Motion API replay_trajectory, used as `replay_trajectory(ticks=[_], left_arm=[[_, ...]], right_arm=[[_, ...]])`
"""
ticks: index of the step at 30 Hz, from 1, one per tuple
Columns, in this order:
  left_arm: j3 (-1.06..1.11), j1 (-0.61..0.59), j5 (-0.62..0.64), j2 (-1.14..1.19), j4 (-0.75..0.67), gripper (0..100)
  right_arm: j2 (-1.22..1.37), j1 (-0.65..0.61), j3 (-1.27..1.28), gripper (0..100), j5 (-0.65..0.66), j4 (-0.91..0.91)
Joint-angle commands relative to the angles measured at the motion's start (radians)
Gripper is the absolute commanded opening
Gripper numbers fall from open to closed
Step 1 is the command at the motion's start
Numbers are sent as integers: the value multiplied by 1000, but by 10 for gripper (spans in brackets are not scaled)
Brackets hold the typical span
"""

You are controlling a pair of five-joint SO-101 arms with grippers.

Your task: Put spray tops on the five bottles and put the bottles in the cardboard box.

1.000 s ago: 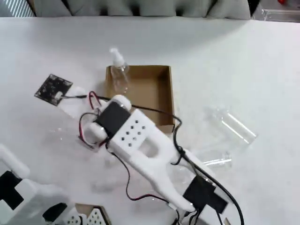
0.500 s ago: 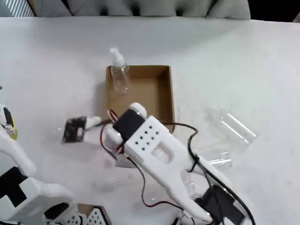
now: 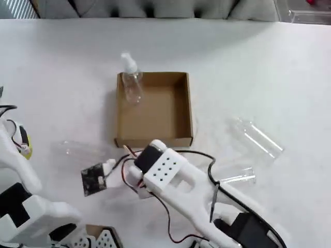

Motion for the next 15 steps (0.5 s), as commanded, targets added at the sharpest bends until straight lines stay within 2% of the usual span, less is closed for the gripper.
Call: replay_trajectory(ticks=[1,10,15], left_arm=[[0,10,0,-13,-46,20],[0,15,2,-13,-68,20],[2,15,51,-13,-104,20]], right_arm=[[-38,-16,28,187,41,-116],[-25,-16,106,187,43,-308],[124,-13,97,187,103,-363]])
